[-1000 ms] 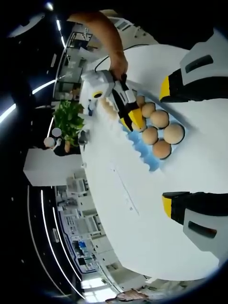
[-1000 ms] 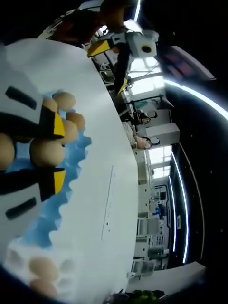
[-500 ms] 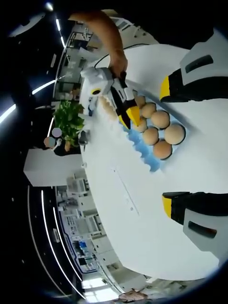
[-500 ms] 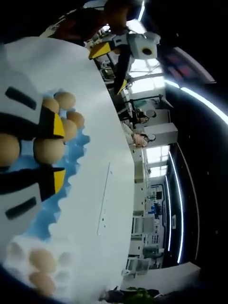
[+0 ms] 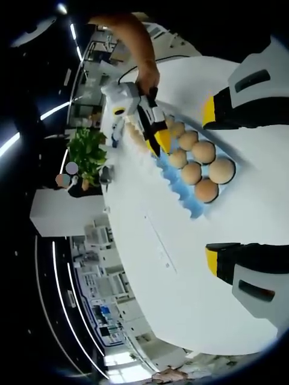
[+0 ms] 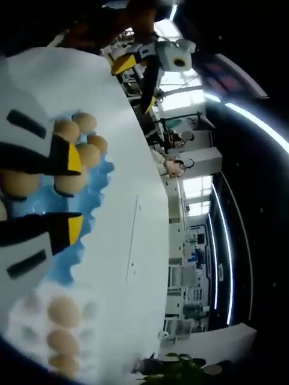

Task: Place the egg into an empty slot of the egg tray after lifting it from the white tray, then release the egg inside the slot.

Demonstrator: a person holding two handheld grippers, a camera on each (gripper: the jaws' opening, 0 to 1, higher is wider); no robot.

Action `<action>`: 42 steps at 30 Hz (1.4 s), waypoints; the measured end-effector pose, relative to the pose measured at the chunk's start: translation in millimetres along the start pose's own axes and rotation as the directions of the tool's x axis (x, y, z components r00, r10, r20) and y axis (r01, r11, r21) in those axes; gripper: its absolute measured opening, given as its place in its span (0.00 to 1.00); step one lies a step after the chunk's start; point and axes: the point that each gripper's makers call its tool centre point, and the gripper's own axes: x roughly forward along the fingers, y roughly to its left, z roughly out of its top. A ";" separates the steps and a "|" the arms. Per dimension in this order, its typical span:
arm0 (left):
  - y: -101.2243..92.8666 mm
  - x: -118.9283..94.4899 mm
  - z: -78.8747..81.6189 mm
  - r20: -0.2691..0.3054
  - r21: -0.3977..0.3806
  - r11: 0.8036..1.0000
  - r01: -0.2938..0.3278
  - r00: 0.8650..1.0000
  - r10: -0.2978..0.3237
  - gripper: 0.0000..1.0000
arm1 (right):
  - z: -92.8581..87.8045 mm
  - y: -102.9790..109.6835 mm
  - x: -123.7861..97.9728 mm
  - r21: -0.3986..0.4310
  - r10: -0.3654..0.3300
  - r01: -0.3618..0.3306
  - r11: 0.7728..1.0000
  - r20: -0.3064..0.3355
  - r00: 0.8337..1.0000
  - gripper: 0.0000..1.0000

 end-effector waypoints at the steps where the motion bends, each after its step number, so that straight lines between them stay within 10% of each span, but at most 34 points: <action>1: -0.1 0.0 0.4 0.002 -0.001 1.000 0.001 1.000 -0.001 0.78 | -0.2 -3.5 -2.6 0.000 -0.012 0.012 1.000 0.001 1.000 0.24; 20: -0.6 3.8 1.9 -0.003 0.007 1.000 0.011 1.000 -0.011 0.78 | -23.6 -82.7 -70.5 0.040 -0.283 0.283 0.958 -0.012 0.959 0.24; 25: -0.6 4.6 0.7 -0.012 0.012 1.000 0.017 1.000 -0.017 0.78 | -23.3 -122.4 -100.3 0.029 -0.433 0.433 0.901 0.000 0.901 0.24; 32: 2.7 5.2 1.0 -0.012 0.010 1.000 0.007 1.000 -0.007 0.78 | -20.9 -190.1 -161.8 0.104 -0.680 0.674 0.731 0.031 0.732 0.24; 36: 2.0 4.7 0.5 -0.015 0.014 1.000 0.011 1.000 -0.010 0.78 | -22.7 -206.0 -175.2 0.011 -0.717 0.717 0.697 0.031 0.696 0.24; 42: 1.2 4.5 0.2 -0.016 0.012 1.000 0.010 1.000 -0.010 0.78 | -28.3 -207.2 -174.0 0.042 -0.718 0.717 0.696 0.017 0.696 0.25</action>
